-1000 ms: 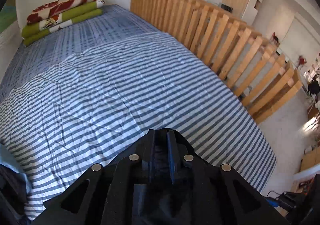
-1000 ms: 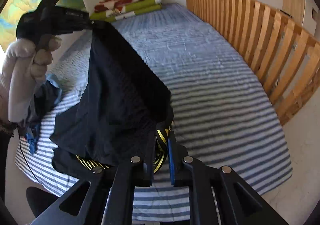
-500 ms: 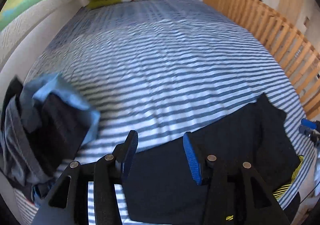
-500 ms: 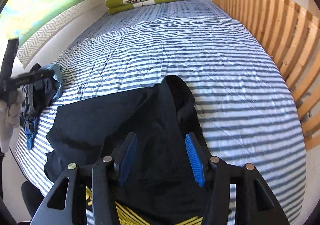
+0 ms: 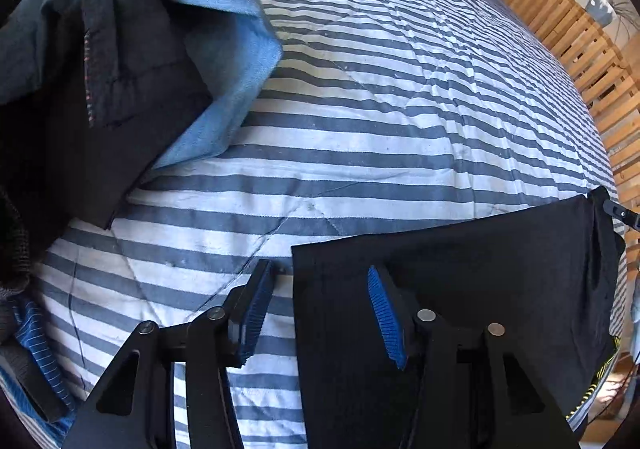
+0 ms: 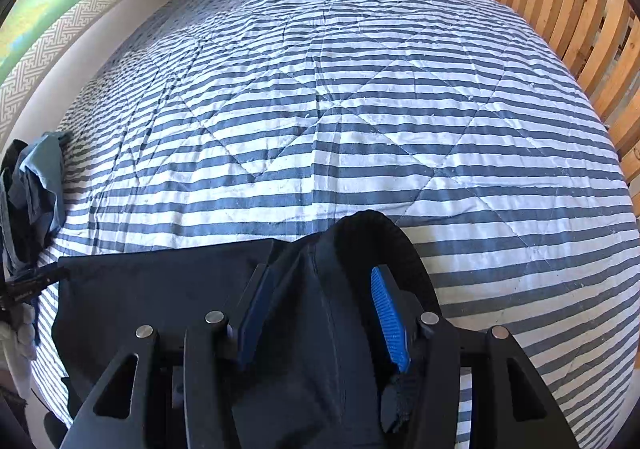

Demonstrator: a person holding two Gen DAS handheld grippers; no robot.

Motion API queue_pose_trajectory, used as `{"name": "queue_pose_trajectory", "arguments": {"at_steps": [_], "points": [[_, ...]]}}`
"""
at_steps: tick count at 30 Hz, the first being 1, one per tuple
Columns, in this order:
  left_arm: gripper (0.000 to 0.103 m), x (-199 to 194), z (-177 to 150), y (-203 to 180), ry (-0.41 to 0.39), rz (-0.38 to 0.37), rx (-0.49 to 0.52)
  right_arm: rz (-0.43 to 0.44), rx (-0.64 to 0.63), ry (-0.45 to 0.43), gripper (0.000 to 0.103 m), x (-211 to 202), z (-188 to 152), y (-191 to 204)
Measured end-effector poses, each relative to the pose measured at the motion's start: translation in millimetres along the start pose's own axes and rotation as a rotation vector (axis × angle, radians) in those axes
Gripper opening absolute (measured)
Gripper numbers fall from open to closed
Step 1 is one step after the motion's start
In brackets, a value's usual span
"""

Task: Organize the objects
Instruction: 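Open both tools and release the shorts flat on the bed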

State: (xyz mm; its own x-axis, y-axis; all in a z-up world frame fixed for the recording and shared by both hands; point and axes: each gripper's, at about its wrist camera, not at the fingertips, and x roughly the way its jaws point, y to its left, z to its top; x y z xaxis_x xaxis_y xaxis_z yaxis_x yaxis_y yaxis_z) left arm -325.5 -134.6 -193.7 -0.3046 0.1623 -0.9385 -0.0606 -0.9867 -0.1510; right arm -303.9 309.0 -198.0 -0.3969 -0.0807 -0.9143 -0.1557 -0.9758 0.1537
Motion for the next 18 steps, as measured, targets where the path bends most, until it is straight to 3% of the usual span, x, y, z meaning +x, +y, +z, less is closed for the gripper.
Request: {"name": "queue_pose_trajectory", "arguments": {"at_steps": [1,3,4,5,6,7,12,18], "points": [[0.02,-1,-1,-3,-0.008,0.006,0.018,-0.006,0.003,0.007,0.047,3,3,0],[0.004,-3,-2,-3,0.002,-0.044,0.007,0.003,0.005,0.028,0.047,9,6,0],[0.004,-5,-3,-2,-0.005,-0.041,0.004,0.007,0.001,0.04,0.047,12,7,0],[0.004,-9,-5,-1,-0.014,-0.038,0.007,-0.001,-0.002,0.043,0.036,12,7,0],[0.004,-16,-5,-3,-0.024,-0.046,0.006,-0.008,-0.007,0.043,0.025,12,7,1],[0.003,-23,-7,-2,-0.039,-0.055,0.005,-0.001,-0.007,0.05,0.003,12,6,0],[0.003,-82,-11,11,-0.14,-0.108,-0.015,0.057,0.015,-0.024,0.003,-27,0,-13],[0.003,-146,42,15,-0.273,-0.16,-0.035,0.164,0.087,-0.197,0.003,-113,14,-42]]}}
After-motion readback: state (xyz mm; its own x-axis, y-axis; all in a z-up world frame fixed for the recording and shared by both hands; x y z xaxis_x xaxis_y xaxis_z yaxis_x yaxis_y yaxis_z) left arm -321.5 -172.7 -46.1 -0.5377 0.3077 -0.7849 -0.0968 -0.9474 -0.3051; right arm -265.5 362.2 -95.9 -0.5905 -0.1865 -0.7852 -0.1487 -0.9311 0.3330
